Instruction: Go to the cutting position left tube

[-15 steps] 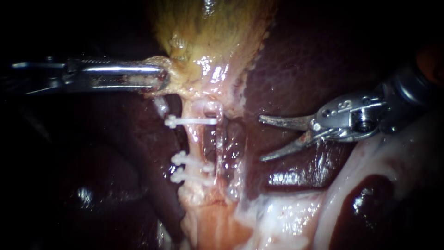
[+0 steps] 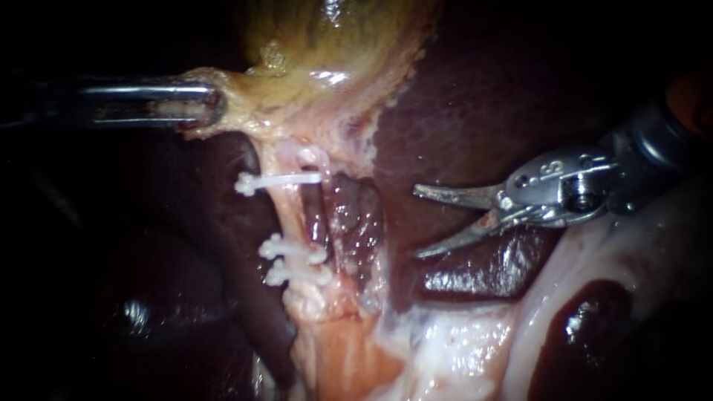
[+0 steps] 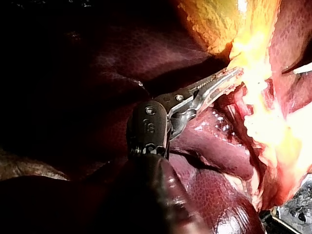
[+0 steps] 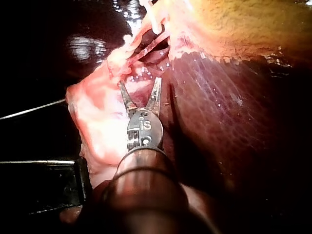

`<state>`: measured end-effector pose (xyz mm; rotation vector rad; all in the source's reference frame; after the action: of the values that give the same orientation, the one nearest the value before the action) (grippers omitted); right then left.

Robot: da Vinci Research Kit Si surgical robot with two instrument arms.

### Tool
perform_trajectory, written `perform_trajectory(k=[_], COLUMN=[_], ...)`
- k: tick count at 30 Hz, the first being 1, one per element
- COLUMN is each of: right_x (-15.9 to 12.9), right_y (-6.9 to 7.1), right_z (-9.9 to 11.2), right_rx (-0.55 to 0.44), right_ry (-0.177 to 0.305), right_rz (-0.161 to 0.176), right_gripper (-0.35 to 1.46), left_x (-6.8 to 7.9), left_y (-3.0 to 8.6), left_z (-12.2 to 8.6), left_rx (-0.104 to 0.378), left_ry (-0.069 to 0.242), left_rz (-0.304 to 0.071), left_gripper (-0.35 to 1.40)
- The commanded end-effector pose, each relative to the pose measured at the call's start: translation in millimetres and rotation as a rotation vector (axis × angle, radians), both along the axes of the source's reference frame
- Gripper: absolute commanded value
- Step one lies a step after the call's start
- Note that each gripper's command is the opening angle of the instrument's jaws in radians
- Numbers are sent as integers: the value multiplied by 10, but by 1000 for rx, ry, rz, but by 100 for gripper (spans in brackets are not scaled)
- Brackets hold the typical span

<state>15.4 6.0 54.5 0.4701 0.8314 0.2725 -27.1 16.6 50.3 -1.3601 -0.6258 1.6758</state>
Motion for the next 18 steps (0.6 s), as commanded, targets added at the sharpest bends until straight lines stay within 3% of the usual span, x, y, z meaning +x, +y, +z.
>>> perform_trajectory(k=[1,4,9,18], right_x=[4,18,47,87], right_y=[-1,-6,-15,-25], right_z=[-1,-2,2,27], right_rx=[11,54,117,160], right_ry=[14,59,98,102], right_rz=[-8,-46,-38,-40], right_gripper=[143,143,143,143], left_x=[0,0,0,0], left_y=[0,0,-1,-1], left_z=[0,0,0,0], left_rx=[-1,-1,-1,-2], left_ry=[-1,-1,-1,0], left_rz=[-1,-1,-1,-1], left_gripper=[-35,-35,-35,-35])
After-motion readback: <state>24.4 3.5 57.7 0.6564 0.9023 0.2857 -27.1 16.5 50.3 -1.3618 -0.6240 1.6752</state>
